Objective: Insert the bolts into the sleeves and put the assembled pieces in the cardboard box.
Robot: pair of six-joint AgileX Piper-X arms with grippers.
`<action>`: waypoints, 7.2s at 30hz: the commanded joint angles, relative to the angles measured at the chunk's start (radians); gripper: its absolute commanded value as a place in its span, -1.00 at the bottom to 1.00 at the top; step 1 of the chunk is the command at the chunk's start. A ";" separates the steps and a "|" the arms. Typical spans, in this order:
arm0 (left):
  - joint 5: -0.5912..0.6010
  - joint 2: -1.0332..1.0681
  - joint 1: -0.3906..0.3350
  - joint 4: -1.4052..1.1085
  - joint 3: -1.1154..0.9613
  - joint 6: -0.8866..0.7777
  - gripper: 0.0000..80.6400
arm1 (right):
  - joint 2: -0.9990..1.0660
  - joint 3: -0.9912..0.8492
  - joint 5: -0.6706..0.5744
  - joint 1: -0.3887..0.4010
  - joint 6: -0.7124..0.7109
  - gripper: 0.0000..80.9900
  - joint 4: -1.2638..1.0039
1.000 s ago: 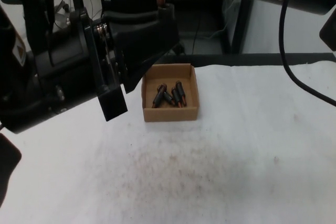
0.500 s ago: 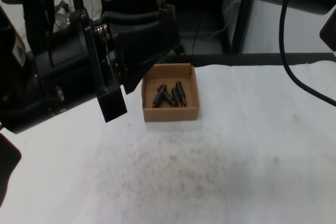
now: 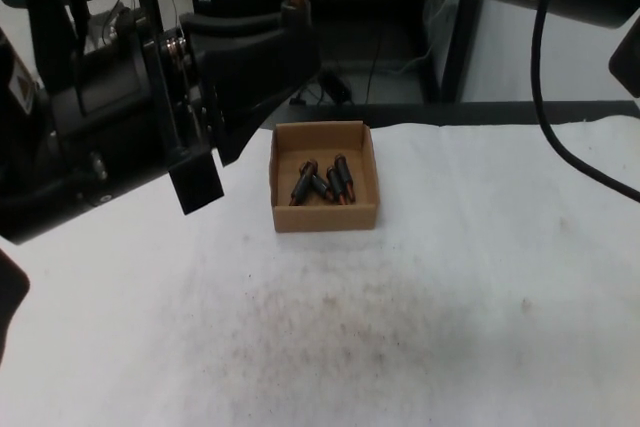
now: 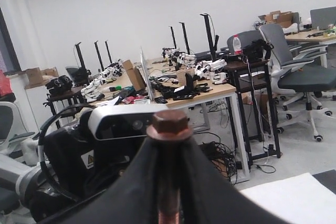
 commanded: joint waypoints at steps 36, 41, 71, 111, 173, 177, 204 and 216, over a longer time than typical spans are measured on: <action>0.037 -0.006 0.006 -0.027 -0.042 -0.049 -1.00 | -0.007 -0.004 -0.014 -0.004 -0.090 0.10 0.205; 0.037 -0.006 0.006 -0.027 -0.042 -0.049 -1.00 | -0.007 -0.004 -0.015 -0.004 -0.090 0.10 0.205; 0.005 -0.006 0.008 -0.033 -0.042 -0.035 -1.00 | -0.010 -0.004 -0.091 0.021 -0.081 0.10 0.230; -0.182 0.009 0.008 0.297 -0.051 0.079 -1.00 | -0.012 -0.004 0.097 -0.104 0.080 -0.98 0.036; -0.431 1.229 0.092 1.199 -1.292 0.228 -0.61 | -0.012 -0.004 0.294 -0.198 -0.183 -0.98 0.745; -0.462 1.157 0.114 1.210 -1.292 0.235 -1.00 | -0.012 -0.004 0.347 -0.241 -0.179 -0.98 0.763; -0.569 0.217 0.145 1.336 -0.505 0.486 -1.00 | -0.514 0.112 0.667 -0.439 -0.512 -0.98 1.334; -0.785 -0.592 0.145 1.160 0.204 0.294 -1.00 | -0.794 0.571 0.721 -0.439 -0.287 -0.98 1.289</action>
